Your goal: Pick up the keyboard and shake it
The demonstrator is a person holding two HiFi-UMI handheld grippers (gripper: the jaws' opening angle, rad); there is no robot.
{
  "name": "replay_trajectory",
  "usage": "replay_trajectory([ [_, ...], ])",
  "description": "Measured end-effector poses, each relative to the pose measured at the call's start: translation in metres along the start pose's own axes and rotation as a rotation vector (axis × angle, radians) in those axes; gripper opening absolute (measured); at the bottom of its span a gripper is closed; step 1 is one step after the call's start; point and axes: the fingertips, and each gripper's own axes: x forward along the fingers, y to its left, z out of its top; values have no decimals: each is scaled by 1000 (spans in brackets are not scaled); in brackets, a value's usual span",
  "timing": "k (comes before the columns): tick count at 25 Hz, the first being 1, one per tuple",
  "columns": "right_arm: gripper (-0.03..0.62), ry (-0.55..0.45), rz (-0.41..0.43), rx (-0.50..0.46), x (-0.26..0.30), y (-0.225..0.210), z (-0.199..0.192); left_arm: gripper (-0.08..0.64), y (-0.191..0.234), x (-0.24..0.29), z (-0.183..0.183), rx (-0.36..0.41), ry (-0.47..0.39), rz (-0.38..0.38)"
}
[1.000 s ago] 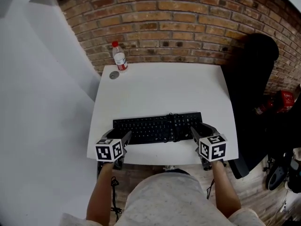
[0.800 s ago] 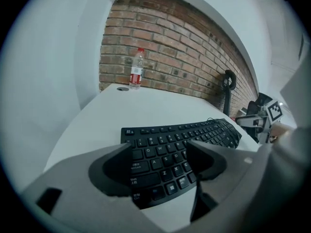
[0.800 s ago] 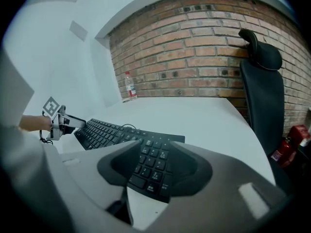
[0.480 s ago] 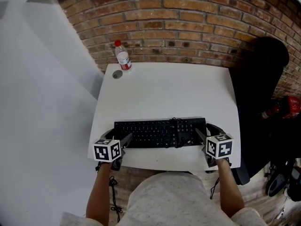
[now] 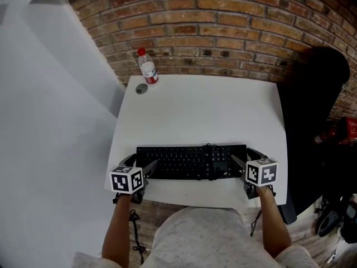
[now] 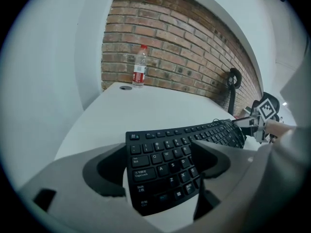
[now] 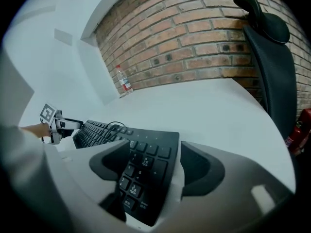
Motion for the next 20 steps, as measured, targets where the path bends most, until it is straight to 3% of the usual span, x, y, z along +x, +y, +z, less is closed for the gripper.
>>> replay_trajectory([
  [7, 345, 22, 31, 27, 7, 0, 1, 417, 13, 12, -2, -22, 34, 7],
  [20, 328, 73, 70, 133, 15, -2, 5, 426, 15, 32, 3, -71, 116, -68],
])
